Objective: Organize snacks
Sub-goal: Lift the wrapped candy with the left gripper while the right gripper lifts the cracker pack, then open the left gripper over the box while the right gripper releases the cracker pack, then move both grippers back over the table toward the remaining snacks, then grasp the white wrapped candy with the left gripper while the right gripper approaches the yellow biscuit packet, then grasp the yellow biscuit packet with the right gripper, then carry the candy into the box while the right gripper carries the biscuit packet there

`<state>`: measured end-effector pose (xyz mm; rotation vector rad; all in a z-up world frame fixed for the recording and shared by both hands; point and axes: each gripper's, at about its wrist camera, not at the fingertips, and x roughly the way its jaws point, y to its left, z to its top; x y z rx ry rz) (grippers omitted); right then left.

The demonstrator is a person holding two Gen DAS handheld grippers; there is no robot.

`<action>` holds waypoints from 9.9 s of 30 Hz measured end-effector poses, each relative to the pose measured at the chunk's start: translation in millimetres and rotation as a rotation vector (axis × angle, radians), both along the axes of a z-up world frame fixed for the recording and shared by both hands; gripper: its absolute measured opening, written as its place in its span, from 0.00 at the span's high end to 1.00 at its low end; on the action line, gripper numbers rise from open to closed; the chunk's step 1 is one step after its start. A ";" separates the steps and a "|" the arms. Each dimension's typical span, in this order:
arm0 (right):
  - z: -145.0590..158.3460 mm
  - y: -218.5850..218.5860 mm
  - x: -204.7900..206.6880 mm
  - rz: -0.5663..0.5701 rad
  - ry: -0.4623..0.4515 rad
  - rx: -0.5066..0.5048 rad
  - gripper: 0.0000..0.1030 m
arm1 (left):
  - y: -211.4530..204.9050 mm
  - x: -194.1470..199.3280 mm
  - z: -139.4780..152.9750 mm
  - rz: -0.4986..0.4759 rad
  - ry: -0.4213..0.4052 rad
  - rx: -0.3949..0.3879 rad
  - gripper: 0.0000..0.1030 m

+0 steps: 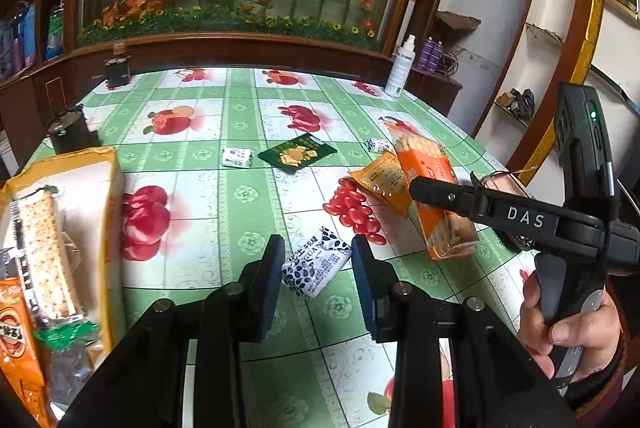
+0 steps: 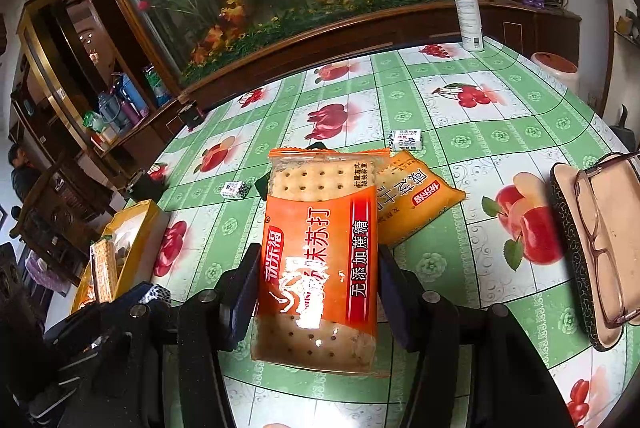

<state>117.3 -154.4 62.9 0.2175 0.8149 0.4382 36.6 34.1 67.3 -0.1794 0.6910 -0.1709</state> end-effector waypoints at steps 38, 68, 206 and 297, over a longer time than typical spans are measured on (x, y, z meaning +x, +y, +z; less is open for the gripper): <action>-5.0 242.8 -142.5 0.576 -0.052 -0.017 0.42 | 219.3 -93.6 -7.4 0.449 0.042 -0.087 0.68; -14.0 236.6 -145.1 0.588 -0.136 -0.016 0.34 | 224.2 -100.6 -12.6 0.460 0.052 -0.139 0.38; -44.1 27.2 22.3 0.169 0.220 -0.065 0.23 | 9.1 -6.3 10.9 0.053 0.164 -0.041 0.71; 6.7 355.8 -86.3 0.584 -0.113 -0.292 0.28 | 229.0 -147.7 -35.7 0.429 0.016 -0.257 0.71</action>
